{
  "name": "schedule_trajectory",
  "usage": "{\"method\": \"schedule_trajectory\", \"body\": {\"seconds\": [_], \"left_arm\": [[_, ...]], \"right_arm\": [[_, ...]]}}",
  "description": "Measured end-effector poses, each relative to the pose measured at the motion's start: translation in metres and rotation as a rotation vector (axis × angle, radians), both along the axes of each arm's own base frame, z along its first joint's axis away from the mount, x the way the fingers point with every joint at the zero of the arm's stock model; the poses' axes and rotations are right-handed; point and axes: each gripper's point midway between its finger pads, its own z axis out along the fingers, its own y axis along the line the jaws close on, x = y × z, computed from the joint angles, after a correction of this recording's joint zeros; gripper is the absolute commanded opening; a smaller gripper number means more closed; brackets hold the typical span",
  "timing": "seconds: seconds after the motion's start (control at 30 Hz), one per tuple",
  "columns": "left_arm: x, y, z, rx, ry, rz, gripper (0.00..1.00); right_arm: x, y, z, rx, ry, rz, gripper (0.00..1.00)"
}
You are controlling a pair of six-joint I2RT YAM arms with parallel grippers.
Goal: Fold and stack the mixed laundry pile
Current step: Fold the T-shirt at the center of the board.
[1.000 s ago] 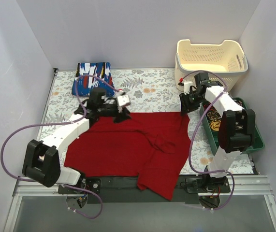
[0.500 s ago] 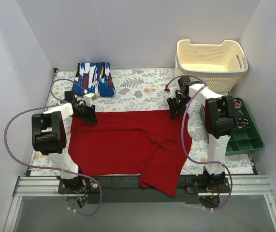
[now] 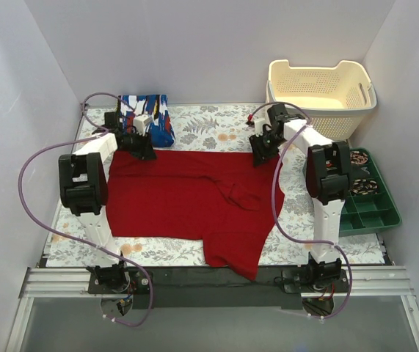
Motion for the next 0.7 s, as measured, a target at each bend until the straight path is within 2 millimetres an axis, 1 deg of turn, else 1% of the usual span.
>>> {"method": "schedule_trajectory", "body": {"seconds": [0.07,0.13,0.17,0.27,0.33,0.37,0.43,0.47,0.53,0.6,0.7], "left_arm": [[-0.001,-0.016,0.013,-0.027,-0.019,-0.027,0.27],[-0.005,-0.032,0.028,-0.049,-0.045,-0.055,0.27],[-0.007,-0.035,0.032,-0.055,-0.052,-0.059,0.27],[-0.019,-0.033,0.037,-0.059,-0.059,-0.049,0.27],[-0.028,-0.028,0.038,-0.058,-0.053,-0.036,0.28],[-0.032,-0.026,0.038,-0.057,-0.051,-0.030,0.28],[-0.038,-0.021,0.040,-0.056,-0.054,-0.019,0.28],[-0.040,-0.019,0.042,-0.056,-0.056,-0.013,0.28],[-0.044,-0.016,0.044,-0.054,-0.061,-0.006,0.29],[-0.045,-0.013,0.044,-0.052,-0.063,-0.001,0.29],[-0.050,-0.011,0.042,-0.045,-0.063,-0.004,0.29]], "right_arm": [[-0.003,0.006,0.010,0.033,-0.003,0.006,0.38],[-0.008,0.014,0.028,0.074,-0.022,0.013,0.37],[-0.010,0.018,0.035,0.088,-0.031,0.021,0.37],[-0.019,0.044,0.060,0.148,-0.061,0.067,0.36],[-0.028,0.061,0.066,0.177,-0.058,0.105,0.36],[-0.033,0.070,0.065,0.186,-0.053,0.126,0.37],[-0.048,0.085,0.057,0.189,-0.023,0.164,0.38],[-0.056,0.091,0.052,0.187,-0.004,0.182,0.39],[-0.065,0.098,0.043,0.180,0.022,0.203,0.41],[-0.070,0.102,0.033,0.171,0.045,0.213,0.41],[-0.076,0.100,0.022,0.156,0.074,0.213,0.41]]}}
